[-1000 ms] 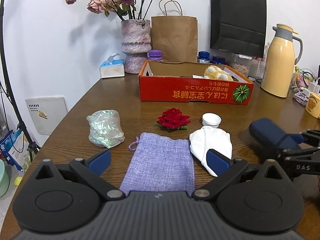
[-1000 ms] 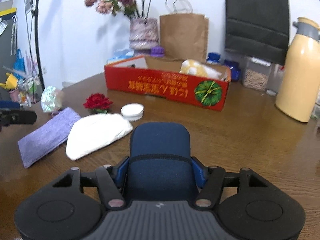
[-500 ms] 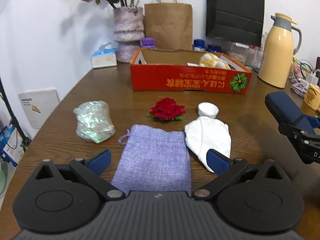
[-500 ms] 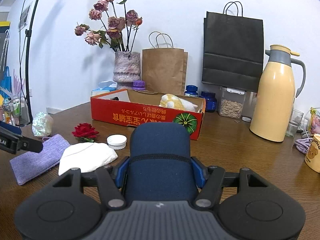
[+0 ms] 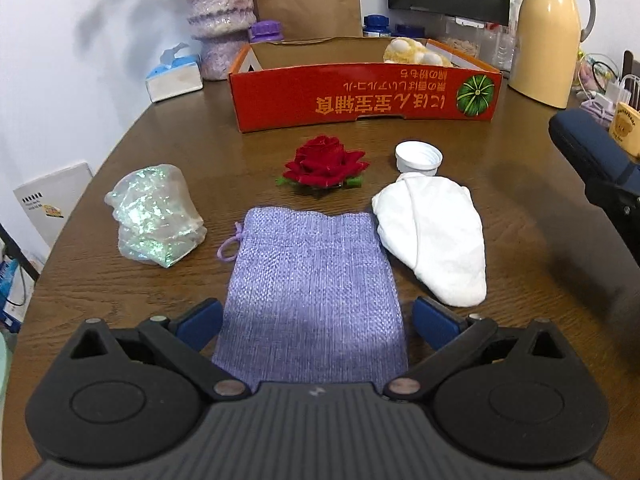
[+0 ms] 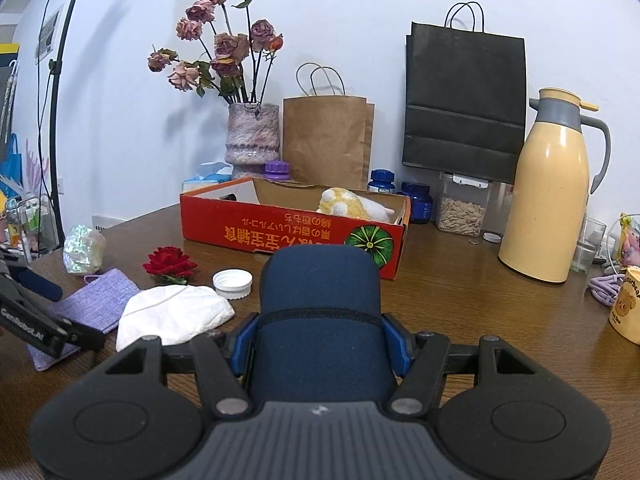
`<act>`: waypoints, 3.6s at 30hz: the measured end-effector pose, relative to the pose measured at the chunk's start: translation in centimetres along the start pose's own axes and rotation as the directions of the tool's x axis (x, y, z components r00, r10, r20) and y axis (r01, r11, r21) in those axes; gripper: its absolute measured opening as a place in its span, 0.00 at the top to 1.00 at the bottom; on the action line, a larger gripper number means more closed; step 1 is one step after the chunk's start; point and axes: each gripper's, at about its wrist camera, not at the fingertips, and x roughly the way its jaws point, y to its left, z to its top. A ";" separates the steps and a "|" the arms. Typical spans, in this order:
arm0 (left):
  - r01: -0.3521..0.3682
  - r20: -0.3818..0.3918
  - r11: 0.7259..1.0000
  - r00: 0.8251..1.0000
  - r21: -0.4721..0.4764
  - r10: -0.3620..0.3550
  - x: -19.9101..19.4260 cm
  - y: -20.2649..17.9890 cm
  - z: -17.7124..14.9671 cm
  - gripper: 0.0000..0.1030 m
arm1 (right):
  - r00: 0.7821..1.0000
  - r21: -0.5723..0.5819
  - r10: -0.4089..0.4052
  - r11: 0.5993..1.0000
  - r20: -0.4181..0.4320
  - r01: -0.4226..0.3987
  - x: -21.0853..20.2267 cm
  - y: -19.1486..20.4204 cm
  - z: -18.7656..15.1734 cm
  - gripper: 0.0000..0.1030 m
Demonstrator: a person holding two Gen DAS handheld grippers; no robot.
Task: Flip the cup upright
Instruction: 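Grasp the purple drawstring pouch with the left gripper while the right gripper holds the blue pouch, then carry the purple pouch and blue pouch into the cardboard box and release both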
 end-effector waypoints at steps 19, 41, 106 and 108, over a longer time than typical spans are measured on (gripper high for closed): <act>0.011 0.131 0.999 0.991 -0.041 -0.006 -1.6 -1.8 -2.0 0.47 | 1.000 0.012 -0.001 1.000 -0.009 0.001 0.1 -0.1 -0.1 0.39; 0.042 0.250 0.994 0.968 -0.099 -0.016 -4.9 -1.7 -1.7 0.88 | 1.000 0.029 -0.018 0.999 0.000 0.018 0.0 -0.3 -0.2 0.39; 0.163 0.442 0.964 0.895 -0.210 -0.055 -1.2 0.1 15.6 0.88 | 0.991 0.138 -0.022 0.990 0.135 0.003 8.8 1.2 11.5 0.39; 0.161 0.442 0.964 0.895 -0.212 -0.052 -0.8 0.2 16.0 0.88 | 0.990 0.140 -0.023 0.990 0.142 0.003 9.3 1.2 11.9 0.39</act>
